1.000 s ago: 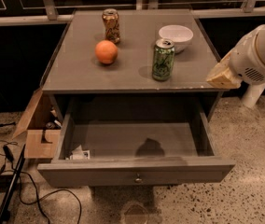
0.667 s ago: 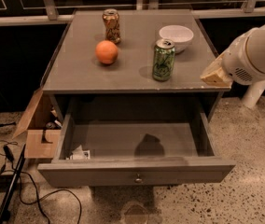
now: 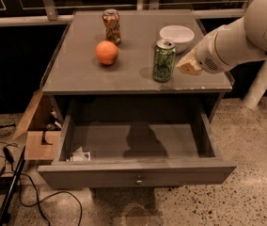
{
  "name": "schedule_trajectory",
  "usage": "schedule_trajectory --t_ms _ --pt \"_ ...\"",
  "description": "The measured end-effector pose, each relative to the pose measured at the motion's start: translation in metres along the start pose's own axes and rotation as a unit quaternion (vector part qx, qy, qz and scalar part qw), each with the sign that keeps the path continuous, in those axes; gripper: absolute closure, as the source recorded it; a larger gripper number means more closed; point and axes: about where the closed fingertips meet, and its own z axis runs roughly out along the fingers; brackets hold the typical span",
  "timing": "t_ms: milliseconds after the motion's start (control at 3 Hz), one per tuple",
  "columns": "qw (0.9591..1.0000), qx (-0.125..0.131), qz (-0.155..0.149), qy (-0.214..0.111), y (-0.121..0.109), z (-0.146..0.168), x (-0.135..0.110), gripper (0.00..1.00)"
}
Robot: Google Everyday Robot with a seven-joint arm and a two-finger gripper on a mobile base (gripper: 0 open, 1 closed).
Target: Place green can into top drawer
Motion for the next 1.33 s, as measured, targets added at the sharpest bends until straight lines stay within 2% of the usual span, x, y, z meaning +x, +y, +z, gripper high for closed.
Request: schedule_trajectory --t_ms 333,667,1000,1333 --pt "0.9997 -0.01 0.004 -0.02 -0.003 0.02 -0.015 0.77" --pt "0.9994 -0.017 0.009 -0.028 -0.005 0.031 -0.021 0.53" --pt "0.9993 -0.02 0.014 -0.029 -0.007 0.035 -0.021 0.22" --pt "0.9993 -0.02 0.016 -0.028 -0.008 0.036 -0.019 0.08"
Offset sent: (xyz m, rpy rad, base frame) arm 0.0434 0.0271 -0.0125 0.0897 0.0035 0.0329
